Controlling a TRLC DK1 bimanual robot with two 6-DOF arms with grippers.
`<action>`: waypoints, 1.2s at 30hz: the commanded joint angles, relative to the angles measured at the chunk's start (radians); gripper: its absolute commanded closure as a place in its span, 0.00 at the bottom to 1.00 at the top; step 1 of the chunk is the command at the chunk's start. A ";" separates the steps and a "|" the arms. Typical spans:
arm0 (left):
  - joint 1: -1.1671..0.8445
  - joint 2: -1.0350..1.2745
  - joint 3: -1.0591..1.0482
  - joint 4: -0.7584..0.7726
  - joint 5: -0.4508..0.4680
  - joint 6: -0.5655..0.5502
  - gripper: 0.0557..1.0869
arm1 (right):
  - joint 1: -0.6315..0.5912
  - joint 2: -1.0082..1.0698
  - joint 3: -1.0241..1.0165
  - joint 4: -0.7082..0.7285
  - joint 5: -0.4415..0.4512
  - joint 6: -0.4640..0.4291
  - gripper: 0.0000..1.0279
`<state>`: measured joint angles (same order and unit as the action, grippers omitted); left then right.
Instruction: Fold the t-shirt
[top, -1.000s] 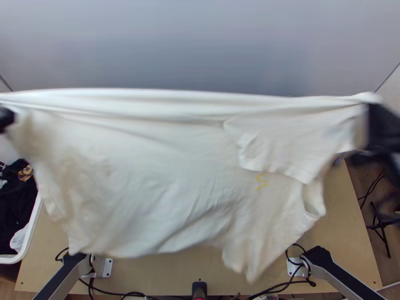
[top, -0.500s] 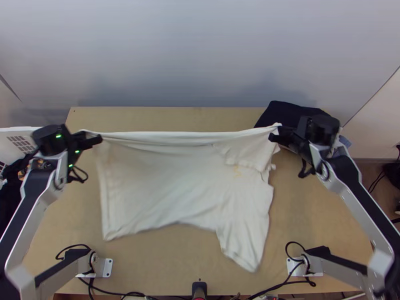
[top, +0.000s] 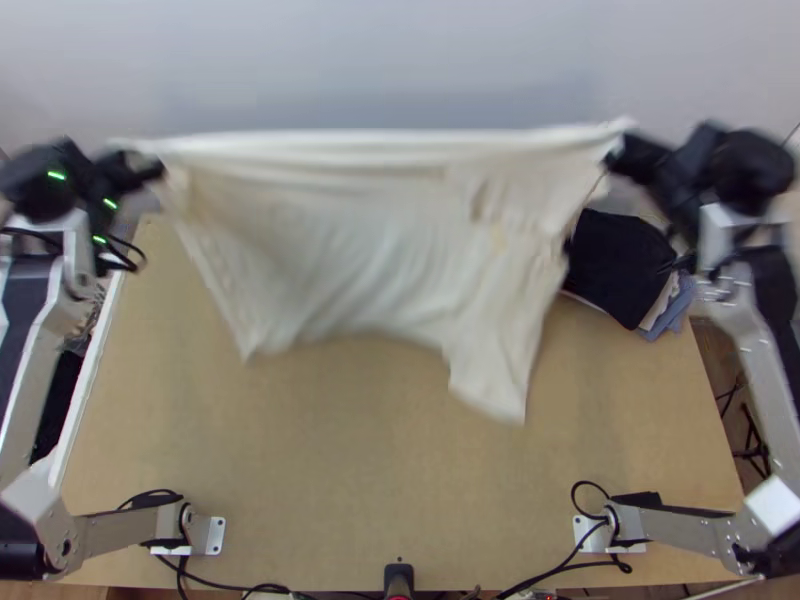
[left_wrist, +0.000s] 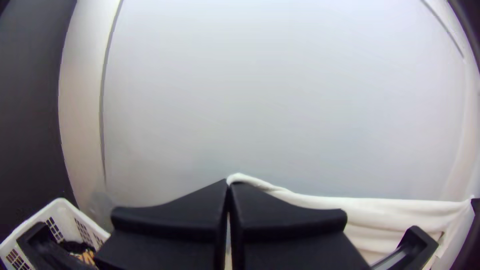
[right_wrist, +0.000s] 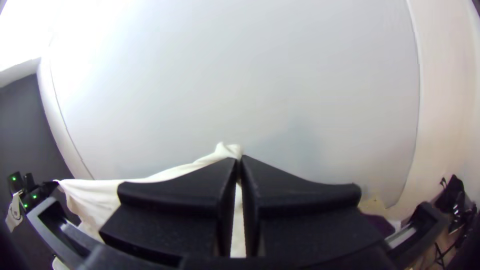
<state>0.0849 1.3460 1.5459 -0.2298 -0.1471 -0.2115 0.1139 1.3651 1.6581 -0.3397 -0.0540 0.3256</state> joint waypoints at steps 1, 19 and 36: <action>-0.007 -0.165 0.264 -0.052 -0.063 0.000 0.97 | 0.027 -0.166 0.302 -0.193 -0.001 -0.034 0.97; -0.007 -0.571 0.224 -0.468 -0.140 -0.052 0.97 | 0.063 -0.543 0.324 -0.624 0.002 -0.082 0.97; -0.054 -0.694 -0.492 -0.585 0.149 -0.175 0.97 | 0.194 -0.403 -0.531 -0.446 -0.020 0.050 0.97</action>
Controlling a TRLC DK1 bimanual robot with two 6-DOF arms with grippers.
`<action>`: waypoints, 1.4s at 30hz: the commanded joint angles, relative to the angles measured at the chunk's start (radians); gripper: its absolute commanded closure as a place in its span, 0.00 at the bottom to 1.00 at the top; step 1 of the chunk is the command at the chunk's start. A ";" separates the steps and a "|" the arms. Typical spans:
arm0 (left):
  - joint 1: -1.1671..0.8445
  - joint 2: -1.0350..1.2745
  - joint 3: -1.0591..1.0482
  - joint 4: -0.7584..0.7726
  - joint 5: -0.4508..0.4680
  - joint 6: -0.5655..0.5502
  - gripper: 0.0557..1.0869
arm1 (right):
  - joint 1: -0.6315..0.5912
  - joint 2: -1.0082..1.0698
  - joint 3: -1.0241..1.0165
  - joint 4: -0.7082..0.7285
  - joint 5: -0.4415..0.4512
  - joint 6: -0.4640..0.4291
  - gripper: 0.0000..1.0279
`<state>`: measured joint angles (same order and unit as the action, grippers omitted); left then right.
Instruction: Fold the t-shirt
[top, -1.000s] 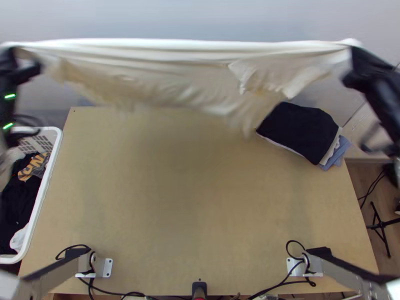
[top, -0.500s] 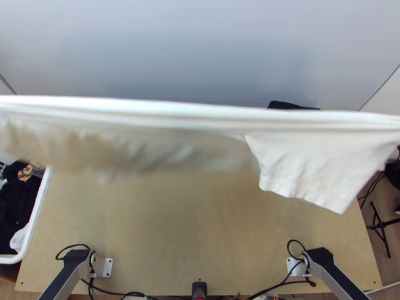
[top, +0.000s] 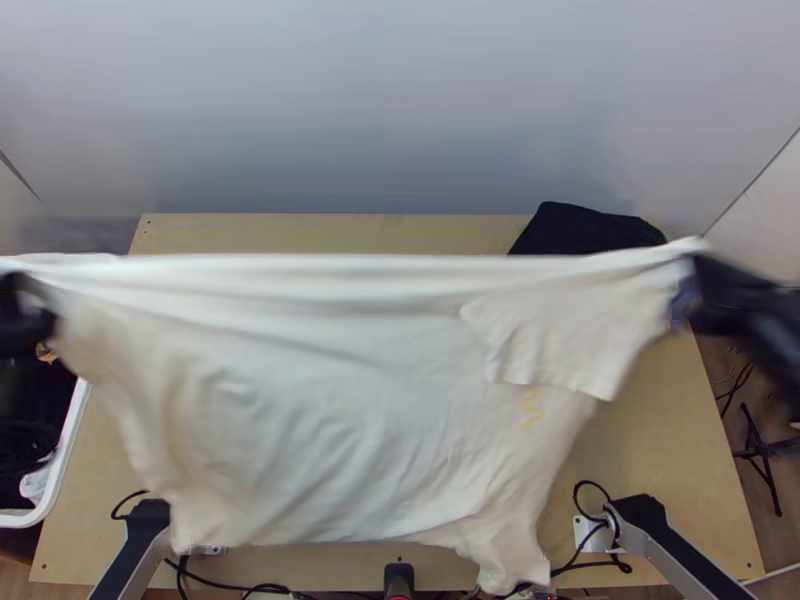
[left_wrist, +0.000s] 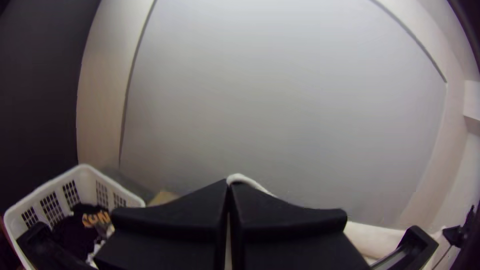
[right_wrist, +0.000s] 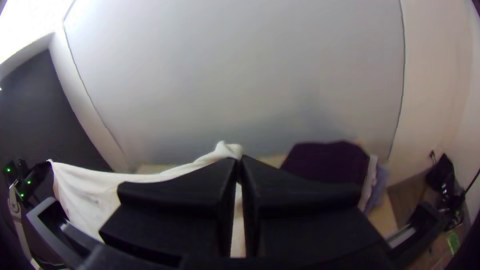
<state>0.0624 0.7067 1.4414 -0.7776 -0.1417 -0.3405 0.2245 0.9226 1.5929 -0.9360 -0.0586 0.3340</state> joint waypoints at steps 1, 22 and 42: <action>-0.038 -0.055 -0.475 0.012 0.142 -0.041 0.97 | 0.110 0.051 -0.544 0.220 -0.014 0.037 0.97; -0.027 0.801 -0.579 0.808 0.139 0.117 0.97 | -0.005 0.622 -0.551 0.733 -0.004 -0.013 0.97; 0.039 1.191 -0.220 0.799 0.145 0.176 0.97 | -0.063 0.976 -0.154 0.658 0.020 -0.015 0.97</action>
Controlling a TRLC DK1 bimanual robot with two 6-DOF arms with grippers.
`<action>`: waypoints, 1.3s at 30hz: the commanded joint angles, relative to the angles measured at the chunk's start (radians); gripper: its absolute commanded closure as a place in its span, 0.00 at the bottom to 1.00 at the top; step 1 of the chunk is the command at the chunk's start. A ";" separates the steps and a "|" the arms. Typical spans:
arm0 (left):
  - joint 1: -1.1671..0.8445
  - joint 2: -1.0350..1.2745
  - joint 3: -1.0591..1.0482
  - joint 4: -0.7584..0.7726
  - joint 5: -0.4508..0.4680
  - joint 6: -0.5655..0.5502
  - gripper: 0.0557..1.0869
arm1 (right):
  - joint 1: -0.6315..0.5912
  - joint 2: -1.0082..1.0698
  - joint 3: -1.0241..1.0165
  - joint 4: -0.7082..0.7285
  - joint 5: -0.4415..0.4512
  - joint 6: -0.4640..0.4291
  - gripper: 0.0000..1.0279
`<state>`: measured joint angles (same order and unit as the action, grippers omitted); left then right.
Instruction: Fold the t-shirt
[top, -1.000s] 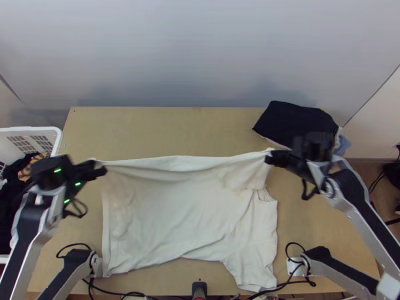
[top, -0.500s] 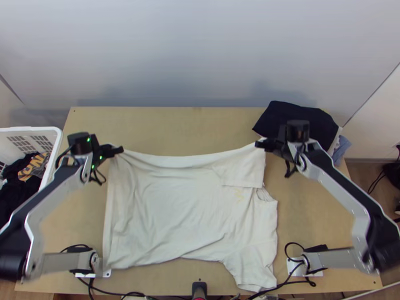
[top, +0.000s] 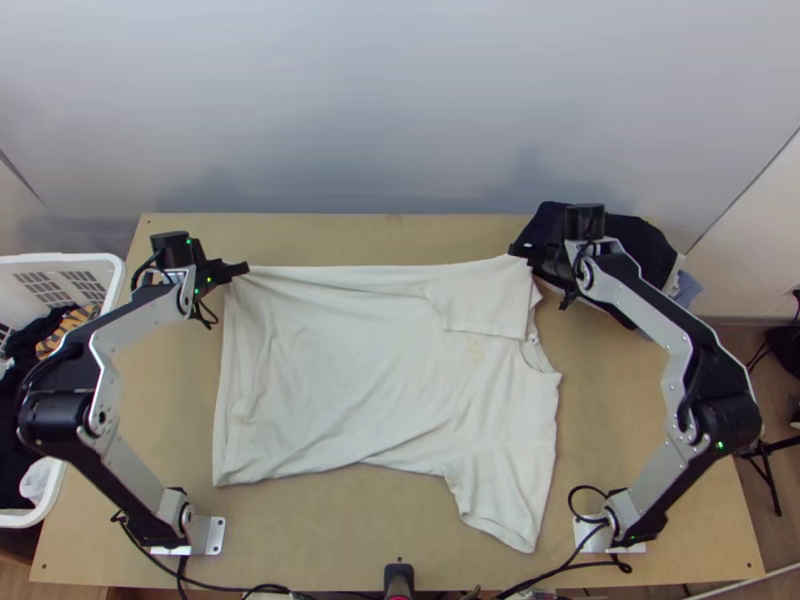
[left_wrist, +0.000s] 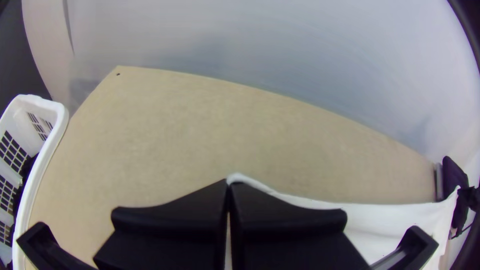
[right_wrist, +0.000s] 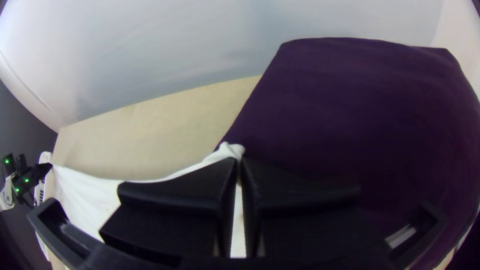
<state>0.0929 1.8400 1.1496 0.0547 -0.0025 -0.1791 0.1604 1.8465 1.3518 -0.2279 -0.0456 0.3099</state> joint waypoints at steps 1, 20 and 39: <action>0.004 0.051 0.076 -0.055 0.007 0.017 0.97 | 0.005 0.049 0.090 -0.070 0.007 0.011 0.97; 0.048 -0.018 0.196 -0.610 0.118 0.076 0.97 | 0.036 -0.006 0.199 -0.626 0.007 0.104 0.97; 0.108 -0.105 0.047 -0.633 0.171 0.156 0.97 | 0.064 -0.119 -0.039 -0.692 0.009 0.121 0.97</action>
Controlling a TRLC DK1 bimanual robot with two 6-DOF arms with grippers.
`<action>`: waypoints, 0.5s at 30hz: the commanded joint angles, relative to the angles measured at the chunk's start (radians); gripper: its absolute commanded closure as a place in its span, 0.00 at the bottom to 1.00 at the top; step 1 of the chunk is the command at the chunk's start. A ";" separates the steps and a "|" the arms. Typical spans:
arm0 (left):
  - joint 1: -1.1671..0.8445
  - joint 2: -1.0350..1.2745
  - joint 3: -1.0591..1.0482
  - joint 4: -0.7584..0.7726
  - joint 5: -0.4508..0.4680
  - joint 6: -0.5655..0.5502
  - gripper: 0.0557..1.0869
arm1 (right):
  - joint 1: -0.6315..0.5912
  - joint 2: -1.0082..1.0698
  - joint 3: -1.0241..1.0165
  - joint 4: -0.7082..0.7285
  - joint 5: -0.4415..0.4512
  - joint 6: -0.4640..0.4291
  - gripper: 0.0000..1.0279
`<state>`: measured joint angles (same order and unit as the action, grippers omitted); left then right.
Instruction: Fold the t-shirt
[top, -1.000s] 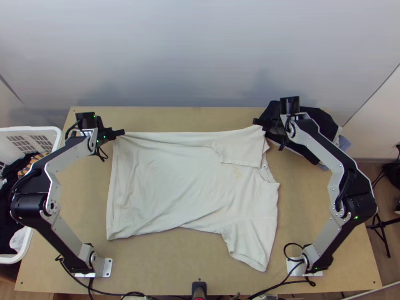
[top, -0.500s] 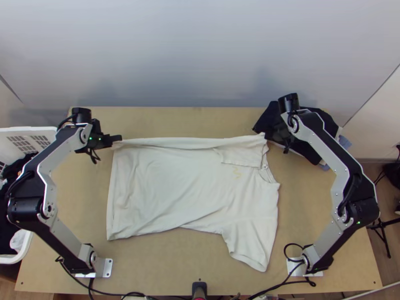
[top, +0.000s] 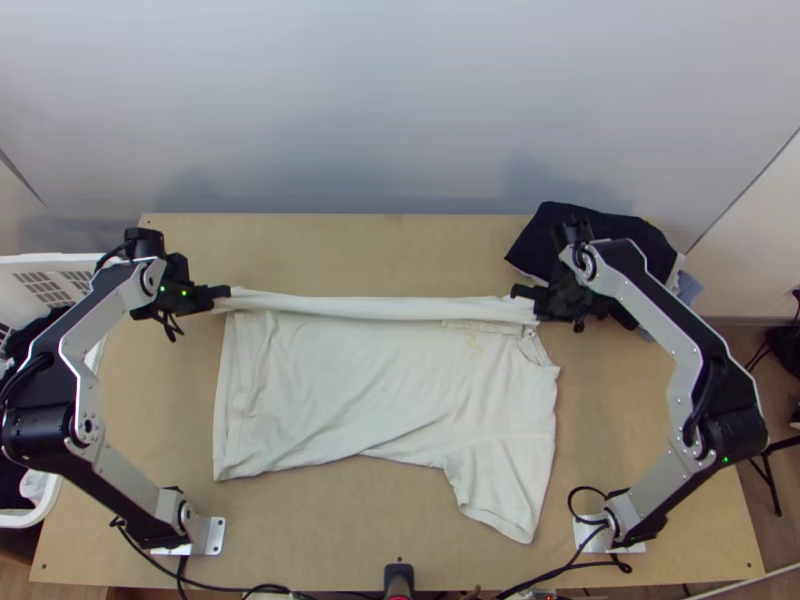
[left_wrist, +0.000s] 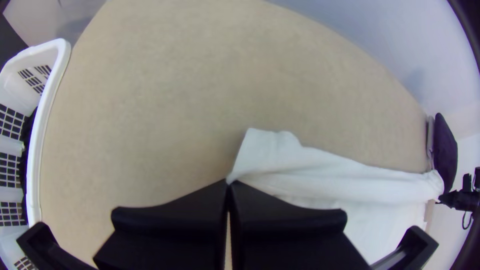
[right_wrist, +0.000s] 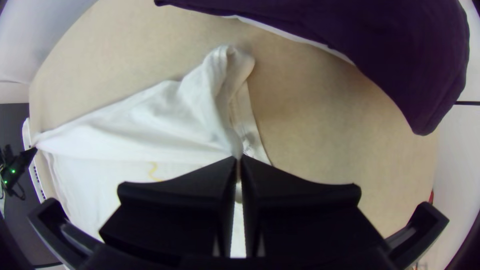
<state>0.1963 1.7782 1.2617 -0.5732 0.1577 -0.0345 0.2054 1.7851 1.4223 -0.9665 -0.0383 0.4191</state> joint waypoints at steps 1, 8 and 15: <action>0.002 -0.053 -0.079 -0.005 0.011 0.012 0.97 | 0.026 -0.067 -0.131 0.061 0.002 0.015 0.97; -0.057 -0.163 -0.182 -0.047 0.014 0.002 0.97 | 0.048 -0.079 -0.252 0.157 0.052 0.037 0.97; -0.089 -0.241 -0.228 -0.090 0.017 -0.013 0.97 | 0.057 -0.087 -0.327 0.255 0.112 0.046 0.97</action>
<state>0.1364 1.6089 1.0866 -0.6338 0.1722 -0.0353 0.2520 1.7103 1.1713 -0.7883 0.0334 0.4530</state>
